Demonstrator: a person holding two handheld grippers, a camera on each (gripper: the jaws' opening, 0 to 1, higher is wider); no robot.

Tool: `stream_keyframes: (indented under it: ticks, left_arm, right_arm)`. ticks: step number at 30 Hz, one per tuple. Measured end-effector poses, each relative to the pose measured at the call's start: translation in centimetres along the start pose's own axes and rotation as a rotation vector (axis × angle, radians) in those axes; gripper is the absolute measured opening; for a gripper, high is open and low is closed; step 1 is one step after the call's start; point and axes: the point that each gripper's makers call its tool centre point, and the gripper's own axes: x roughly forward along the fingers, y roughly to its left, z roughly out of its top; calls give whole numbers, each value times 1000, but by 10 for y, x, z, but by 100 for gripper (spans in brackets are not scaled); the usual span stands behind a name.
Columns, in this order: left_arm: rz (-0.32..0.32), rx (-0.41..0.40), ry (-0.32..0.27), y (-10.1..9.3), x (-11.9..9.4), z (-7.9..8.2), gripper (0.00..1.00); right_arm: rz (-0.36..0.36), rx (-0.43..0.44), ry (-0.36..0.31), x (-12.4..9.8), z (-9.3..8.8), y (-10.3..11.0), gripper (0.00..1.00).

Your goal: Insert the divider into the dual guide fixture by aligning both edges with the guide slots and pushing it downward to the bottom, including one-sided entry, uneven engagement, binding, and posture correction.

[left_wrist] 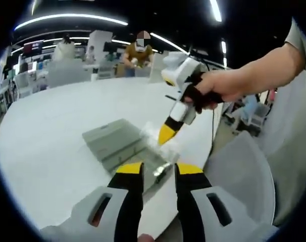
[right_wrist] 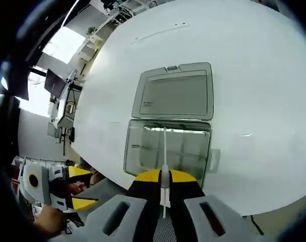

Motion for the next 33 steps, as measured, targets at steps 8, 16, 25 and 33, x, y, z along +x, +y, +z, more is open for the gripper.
stream_keyframes:
  ticks: [8, 16, 25, 33]
  left_arm:
    - [1, -1, 2, 0, 0, -2, 23]
    - [2, -4, 0, 2, 0, -4, 23]
    - [7, -5, 4, 4, 0, -7, 29]
    - [13, 6, 14, 4, 2, -9, 39]
  right_arm:
    - [-23, 20, 14, 3, 3, 2, 0]
    - [-57, 29, 39, 9, 7, -2, 0]
    - [-87, 39, 78, 16, 6, -7, 0]
    - [-103, 47, 100, 19, 7, -7, 0]
